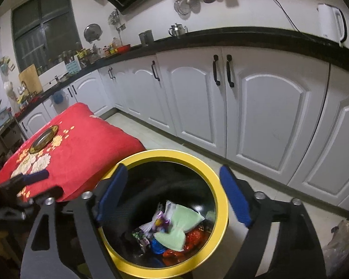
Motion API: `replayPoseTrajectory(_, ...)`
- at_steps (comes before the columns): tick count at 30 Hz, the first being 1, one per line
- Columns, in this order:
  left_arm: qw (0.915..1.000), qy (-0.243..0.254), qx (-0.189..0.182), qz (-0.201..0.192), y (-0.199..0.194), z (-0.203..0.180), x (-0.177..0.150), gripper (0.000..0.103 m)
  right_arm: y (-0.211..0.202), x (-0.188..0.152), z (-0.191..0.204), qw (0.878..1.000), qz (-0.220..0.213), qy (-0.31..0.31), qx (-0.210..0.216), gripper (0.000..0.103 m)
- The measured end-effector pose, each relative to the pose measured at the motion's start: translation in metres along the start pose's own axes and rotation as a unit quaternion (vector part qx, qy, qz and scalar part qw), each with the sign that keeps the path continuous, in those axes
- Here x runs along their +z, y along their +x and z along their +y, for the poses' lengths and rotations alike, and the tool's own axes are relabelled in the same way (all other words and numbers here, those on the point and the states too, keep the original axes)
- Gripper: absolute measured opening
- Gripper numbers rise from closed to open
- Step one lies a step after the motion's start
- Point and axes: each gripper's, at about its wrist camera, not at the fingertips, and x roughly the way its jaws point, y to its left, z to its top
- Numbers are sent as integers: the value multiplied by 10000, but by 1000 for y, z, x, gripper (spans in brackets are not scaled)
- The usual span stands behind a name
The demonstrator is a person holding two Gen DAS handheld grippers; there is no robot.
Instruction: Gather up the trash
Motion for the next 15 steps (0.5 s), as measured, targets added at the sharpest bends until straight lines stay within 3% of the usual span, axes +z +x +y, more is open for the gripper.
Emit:
replayPoseTrajectory(7, 9966, -545, 555, -283, -39, 48, 5, 92, -13, 2, 42, 9993, -124, -344, 102, 96)
replayPoseTrajectory(15, 9872, -924, 1095, -697, -100, 91, -6, 92, -31, 3, 110, 9960, -269, -715, 462, 97)
